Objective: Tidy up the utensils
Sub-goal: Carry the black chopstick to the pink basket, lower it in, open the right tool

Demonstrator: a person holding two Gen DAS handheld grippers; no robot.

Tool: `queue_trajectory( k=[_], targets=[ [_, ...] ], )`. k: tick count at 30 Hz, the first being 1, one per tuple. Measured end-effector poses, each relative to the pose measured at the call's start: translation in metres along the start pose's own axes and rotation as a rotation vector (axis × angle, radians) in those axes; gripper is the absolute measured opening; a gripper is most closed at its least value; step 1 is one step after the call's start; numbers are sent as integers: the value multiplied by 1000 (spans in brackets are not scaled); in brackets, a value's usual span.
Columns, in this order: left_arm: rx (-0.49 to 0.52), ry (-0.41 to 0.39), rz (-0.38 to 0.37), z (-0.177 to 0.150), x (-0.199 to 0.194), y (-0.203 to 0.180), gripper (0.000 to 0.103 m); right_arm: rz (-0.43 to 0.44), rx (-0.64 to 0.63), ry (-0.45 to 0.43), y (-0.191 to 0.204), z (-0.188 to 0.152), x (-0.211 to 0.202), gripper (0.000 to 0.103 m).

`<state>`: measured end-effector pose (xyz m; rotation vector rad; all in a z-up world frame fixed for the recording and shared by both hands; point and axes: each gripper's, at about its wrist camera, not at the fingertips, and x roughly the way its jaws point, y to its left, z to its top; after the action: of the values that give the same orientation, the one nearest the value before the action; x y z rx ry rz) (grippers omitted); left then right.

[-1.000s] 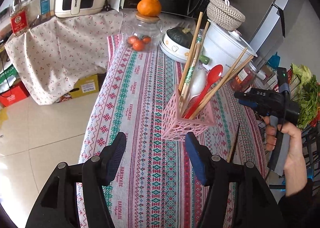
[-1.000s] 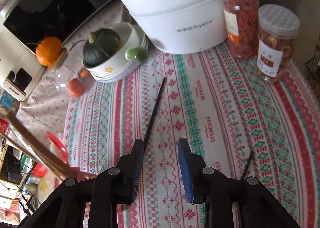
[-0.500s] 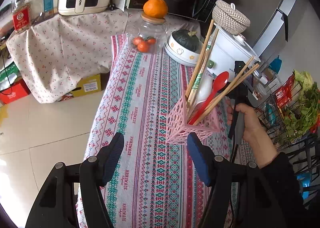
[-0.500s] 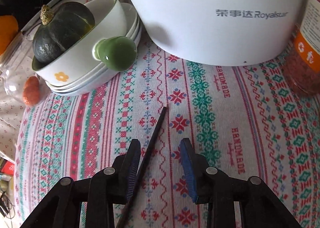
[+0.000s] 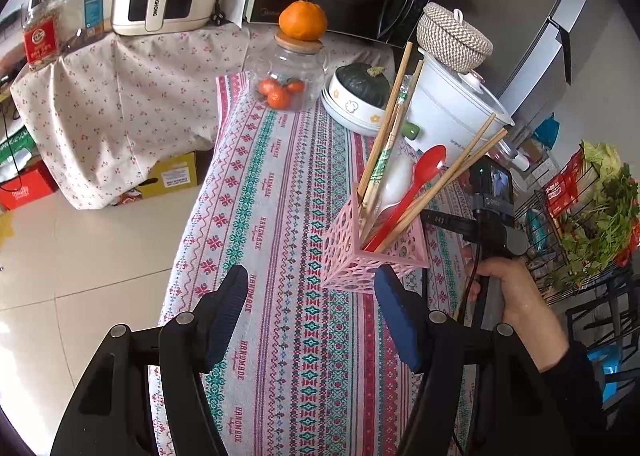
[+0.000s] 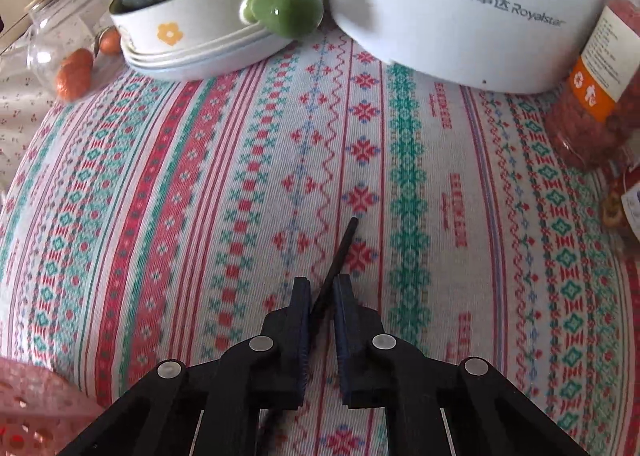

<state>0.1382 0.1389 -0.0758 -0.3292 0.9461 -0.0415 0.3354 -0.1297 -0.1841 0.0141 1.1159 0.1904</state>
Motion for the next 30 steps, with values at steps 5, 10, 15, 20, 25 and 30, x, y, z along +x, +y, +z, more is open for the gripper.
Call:
queue_trajectory(
  k=[5,10,15,20,25,30],
  targets=[
    [-8,-23,-3,-1,-5,-2,68,64,84,13,-22,-28,-22,5],
    [-9,-36,-5,-2,-8,-6,68,58,62,-67,-12,-41,-69,5],
    [13,-46,6,-4,-8,-12,68,86,52,-178,4,-49,-132,5],
    [32,-59,21,-7,-11,-17,68,111,19,-279,22,-68,-191,5],
    [50,-84,24,-9,-18,-22,68,153,-6,-389,37,-91,-237,5],
    [64,-96,20,-10,-21,-27,68,193,-32,-452,51,-101,-261,4]
  ],
)
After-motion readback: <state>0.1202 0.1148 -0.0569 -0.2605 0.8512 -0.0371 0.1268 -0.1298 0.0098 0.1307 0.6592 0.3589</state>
